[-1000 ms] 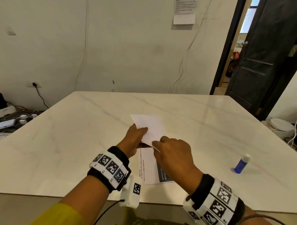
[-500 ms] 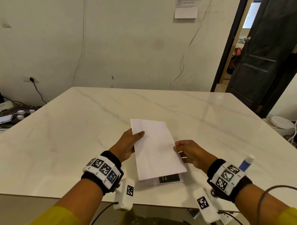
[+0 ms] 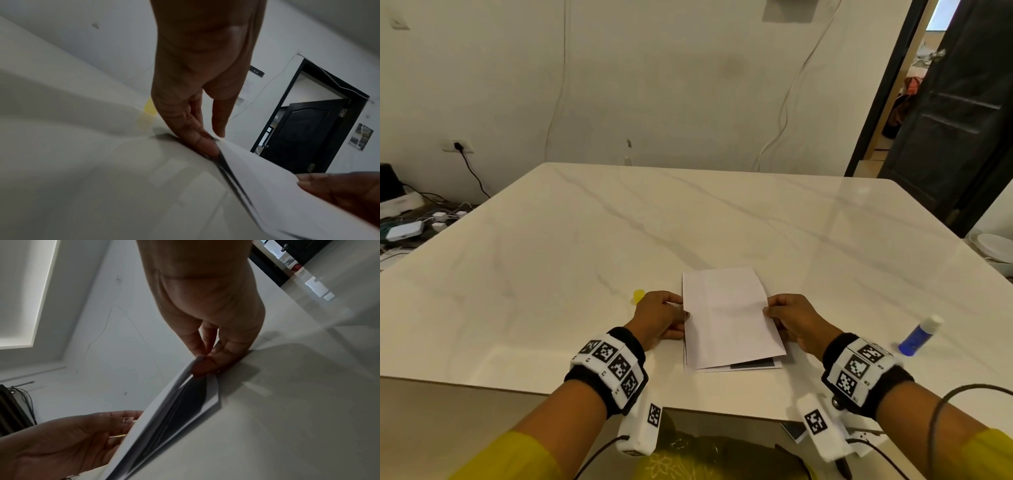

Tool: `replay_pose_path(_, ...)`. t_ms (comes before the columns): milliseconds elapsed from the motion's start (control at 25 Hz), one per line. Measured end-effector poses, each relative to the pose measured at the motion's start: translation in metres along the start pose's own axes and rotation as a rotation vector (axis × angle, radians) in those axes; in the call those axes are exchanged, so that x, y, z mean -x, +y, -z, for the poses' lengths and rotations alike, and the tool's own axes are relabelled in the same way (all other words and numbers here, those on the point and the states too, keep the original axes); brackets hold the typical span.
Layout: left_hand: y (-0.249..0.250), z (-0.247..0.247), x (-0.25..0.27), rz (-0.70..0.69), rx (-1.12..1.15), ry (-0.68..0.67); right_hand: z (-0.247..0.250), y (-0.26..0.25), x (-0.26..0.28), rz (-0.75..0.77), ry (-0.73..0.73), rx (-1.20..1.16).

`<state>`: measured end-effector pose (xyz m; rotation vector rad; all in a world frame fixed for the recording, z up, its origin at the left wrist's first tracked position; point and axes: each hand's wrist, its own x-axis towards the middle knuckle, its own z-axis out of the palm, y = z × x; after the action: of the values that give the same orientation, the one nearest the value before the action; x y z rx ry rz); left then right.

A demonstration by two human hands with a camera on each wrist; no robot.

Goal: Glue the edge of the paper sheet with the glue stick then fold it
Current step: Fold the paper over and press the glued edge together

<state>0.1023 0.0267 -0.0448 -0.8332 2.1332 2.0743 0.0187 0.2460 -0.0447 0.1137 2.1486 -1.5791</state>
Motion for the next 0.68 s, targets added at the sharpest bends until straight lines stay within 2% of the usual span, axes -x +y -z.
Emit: replay_pose_path(680, -0.0052, -0.0026, -0.0028, -0.072, -0.141, 0.063, -0.0006, 0.0049, -0.0027, 0.125, 0.078, 0.126)
